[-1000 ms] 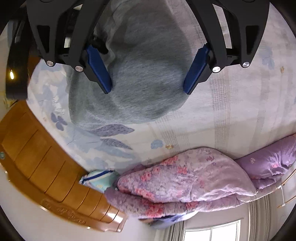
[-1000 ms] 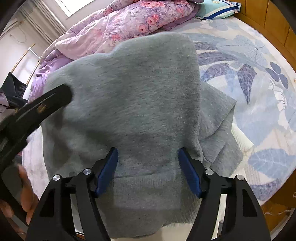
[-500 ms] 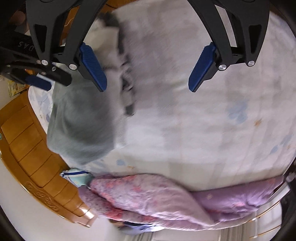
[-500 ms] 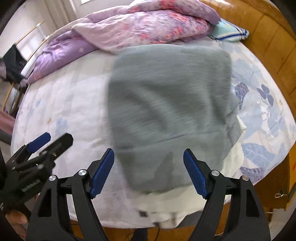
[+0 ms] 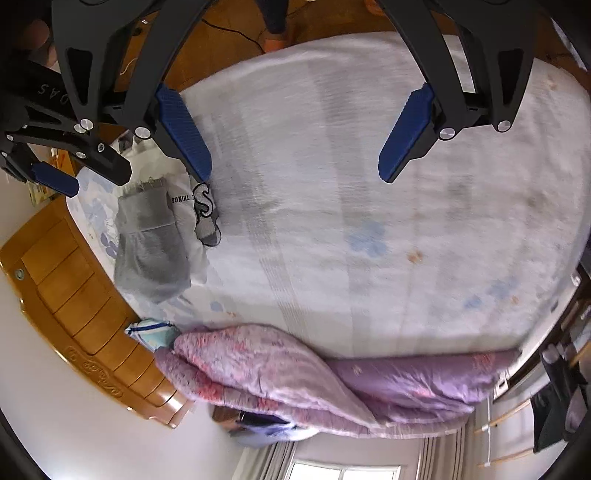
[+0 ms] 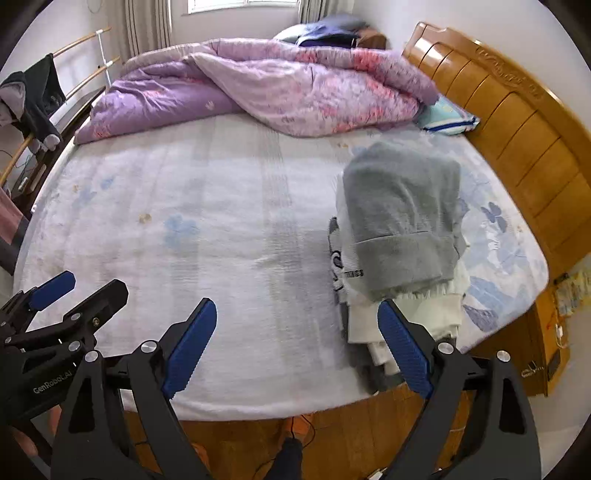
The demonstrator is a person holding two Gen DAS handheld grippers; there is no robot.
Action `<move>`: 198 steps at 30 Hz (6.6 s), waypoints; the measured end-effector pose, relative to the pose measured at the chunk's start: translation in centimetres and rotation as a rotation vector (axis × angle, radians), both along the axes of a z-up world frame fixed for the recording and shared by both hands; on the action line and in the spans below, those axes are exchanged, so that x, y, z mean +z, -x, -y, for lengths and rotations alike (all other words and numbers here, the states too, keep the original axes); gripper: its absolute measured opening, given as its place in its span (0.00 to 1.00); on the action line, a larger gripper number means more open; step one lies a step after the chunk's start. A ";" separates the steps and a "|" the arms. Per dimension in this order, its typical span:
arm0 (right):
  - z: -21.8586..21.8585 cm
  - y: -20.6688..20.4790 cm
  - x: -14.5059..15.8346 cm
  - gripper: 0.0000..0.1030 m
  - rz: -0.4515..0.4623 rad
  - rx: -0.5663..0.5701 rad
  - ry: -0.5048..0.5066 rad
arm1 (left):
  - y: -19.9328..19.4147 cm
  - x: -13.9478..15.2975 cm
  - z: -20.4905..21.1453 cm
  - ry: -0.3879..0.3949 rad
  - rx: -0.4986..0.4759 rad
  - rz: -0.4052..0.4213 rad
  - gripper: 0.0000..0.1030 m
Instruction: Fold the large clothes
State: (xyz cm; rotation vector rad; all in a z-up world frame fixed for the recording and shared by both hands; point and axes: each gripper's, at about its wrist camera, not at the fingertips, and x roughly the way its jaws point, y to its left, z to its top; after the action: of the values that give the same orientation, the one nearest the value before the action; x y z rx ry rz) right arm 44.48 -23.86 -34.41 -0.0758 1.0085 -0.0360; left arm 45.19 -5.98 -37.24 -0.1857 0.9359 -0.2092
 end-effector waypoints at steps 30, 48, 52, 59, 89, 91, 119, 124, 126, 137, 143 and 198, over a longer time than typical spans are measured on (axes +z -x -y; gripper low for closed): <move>-6.3 15.0 23.1 0.92 0.200 0.080 -0.055 | 16.8 26.0 -5.9 -0.132 0.147 0.247 0.90; -7.1 18.5 28.5 0.92 0.296 0.086 -0.084 | 20.0 32.7 -6.2 -0.180 0.169 0.331 0.90; -7.7 18.8 29.3 0.92 0.309 0.090 -0.092 | 20.6 33.8 -6.9 -0.187 0.179 0.348 0.90; -8.6 19.3 30.5 0.92 0.327 0.087 -0.089 | 21.1 35.1 -8.2 -0.175 0.180 0.360 0.90; -10.2 19.7 31.6 0.92 0.344 0.088 -0.081 | 22.0 36.4 -9.7 -0.172 0.191 0.375 0.90; -10.2 19.7 31.5 0.92 0.344 0.087 -0.079 | 22.0 36.4 -9.7 -0.174 0.192 0.373 0.90; -10.0 19.7 31.8 0.92 0.346 0.091 -0.082 | 22.2 36.7 -9.9 -0.177 0.190 0.383 0.90; -10.2 20.2 32.3 0.92 0.351 0.083 -0.079 | 22.3 37.0 -10.1 -0.176 0.185 0.384 0.90; -10.1 20.2 32.3 0.92 0.348 0.080 -0.082 | 22.3 37.0 -10.0 -0.178 0.186 0.383 0.90; -10.1 20.7 32.6 0.92 0.348 0.069 -0.079 | 22.4 38.0 -10.2 -0.189 0.180 0.385 0.90; -10.3 21.0 32.6 0.92 0.346 0.063 -0.084 | 22.7 37.8 -9.9 -0.202 0.181 0.396 0.90; -10.4 21.4 32.3 0.92 0.344 0.052 -0.084 | 22.1 37.4 -9.6 -0.201 0.162 0.392 0.90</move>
State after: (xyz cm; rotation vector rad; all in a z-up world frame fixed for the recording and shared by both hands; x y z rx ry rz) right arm 23.04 -13.49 -2.14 -0.0182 0.6634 0.0400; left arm 23.12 3.63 0.19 -0.0313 0.5439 0.0016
